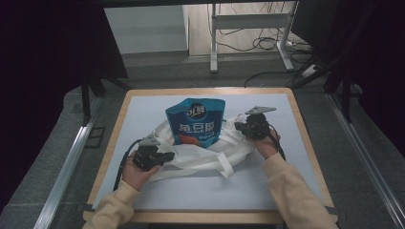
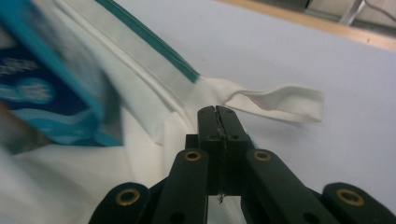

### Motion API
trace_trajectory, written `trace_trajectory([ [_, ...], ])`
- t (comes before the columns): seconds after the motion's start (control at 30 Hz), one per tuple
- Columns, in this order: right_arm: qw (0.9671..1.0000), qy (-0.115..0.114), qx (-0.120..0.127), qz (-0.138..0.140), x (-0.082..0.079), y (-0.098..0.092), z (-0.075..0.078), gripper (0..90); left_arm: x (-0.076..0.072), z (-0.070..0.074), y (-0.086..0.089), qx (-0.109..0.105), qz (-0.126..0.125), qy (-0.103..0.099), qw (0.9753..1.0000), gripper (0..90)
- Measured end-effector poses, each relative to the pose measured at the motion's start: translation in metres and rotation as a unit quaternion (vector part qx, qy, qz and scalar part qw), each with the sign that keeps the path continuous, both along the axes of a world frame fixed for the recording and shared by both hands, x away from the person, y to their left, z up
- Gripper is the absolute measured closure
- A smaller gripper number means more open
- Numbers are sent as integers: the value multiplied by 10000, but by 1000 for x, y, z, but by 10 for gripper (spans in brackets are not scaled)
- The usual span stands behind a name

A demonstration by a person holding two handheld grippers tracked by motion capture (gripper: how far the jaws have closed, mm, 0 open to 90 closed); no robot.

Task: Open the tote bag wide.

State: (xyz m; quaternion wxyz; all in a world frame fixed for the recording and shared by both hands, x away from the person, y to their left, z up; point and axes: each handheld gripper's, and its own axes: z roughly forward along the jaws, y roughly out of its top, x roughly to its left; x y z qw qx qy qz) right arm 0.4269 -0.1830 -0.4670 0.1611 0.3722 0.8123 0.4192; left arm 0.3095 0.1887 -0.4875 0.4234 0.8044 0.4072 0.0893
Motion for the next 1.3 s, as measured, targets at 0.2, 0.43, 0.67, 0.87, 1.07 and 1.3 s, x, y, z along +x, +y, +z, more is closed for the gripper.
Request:
trace_trajectory([
  [0.2, 9980, -459, 332, 266, -29, -9, 25, 881, -8, 17, 17, -252, 237, -415, 9985, 899],
  [0.43, 9961, -524, 561, 428, -55, -23, 32, 859, -11, 21, 42, -358, 574, -541, 9962, 899],
  [0.67, 9960, -528, 651, 324, -71, -50, 27, 823, -13, 10, 55, -339, 765, -490, 9953, 878],
  [0.87, 9961, -522, 683, 191, -84, -73, 16, 599, -13, -4, 63, -25, 1161, -459, 9922, 666],
  [1.07, 9971, -427, 634, 2, -94, -87, 0, 433, -14, -16, 69, 159, 1336, -337, 9903, 431],
  [1.3, 9983, -190, 545, -39, -95, -91, -21, 420, -16, -26, 74, 150, 1377, -236, 9901, 391],
])
